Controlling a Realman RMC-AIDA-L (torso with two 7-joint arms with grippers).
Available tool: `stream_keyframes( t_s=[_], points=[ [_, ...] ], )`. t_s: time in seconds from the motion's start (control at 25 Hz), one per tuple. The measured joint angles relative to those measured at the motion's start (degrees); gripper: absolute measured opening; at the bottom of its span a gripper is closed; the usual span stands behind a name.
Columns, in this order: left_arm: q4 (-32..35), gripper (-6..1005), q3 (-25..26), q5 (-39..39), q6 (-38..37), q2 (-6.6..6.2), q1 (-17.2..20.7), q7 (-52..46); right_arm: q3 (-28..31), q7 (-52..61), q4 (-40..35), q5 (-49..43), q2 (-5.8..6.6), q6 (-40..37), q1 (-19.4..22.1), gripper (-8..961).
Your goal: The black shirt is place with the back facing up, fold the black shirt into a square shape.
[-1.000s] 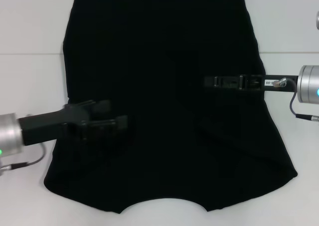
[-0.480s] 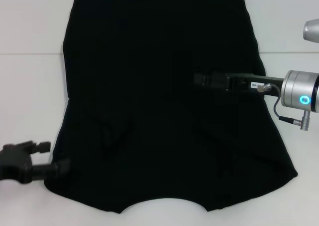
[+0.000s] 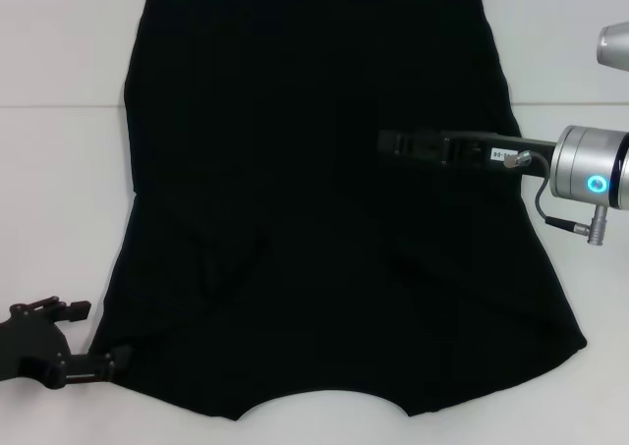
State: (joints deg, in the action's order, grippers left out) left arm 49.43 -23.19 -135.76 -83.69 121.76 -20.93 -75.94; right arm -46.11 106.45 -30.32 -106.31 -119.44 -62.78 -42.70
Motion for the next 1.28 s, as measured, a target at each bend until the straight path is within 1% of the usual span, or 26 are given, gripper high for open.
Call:
stream_keyframes(
  t_s=[0.24,0.32,0.48,0.92,1.12,1.2,1.28],
  points=[
    [0.07,890,-0.58,-0.21,0.91,0.06,-0.25,-0.04,0.15,-0.37,0.08,0.67,0.00,0.03,-0.06,825],
    [0.31,832,-0.32,0.16,0.93,0.05,-0.27,-0.11,0.15,-0.38,0.03,0.69,0.00,0.03,-0.05,824],
    [-0.01,715,0.16,0.06,0.30,-0.39,-0.74,-0.47,0.15,-0.40,-0.08,0.75,0.00,0.03,0.07,823],
    [-0.10,504,0.27,-0.15,-1.20,-0.35,-0.67,-0.53,0.15,-0.45,-0.42,0.75,0.09,-0.41,0.38,823],
    [0.03,265,0.26,-0.10,-1.84,-0.38,-0.49,-0.52,0.15,-0.46,-0.44,0.75,0.13,-0.41,0.46,823],
    [0.04,37,0.25,-0.09,-1.93,-0.38,-0.49,-0.52,0.15,-0.45,-0.41,0.74,0.25,-0.41,0.51,823],
    [0.18,27,0.25,0.08,-1.95,-0.39,-0.47,-0.54,0.15,-0.22,-0.21,0.57,0.50,-0.40,0.64,823]
  ],
)
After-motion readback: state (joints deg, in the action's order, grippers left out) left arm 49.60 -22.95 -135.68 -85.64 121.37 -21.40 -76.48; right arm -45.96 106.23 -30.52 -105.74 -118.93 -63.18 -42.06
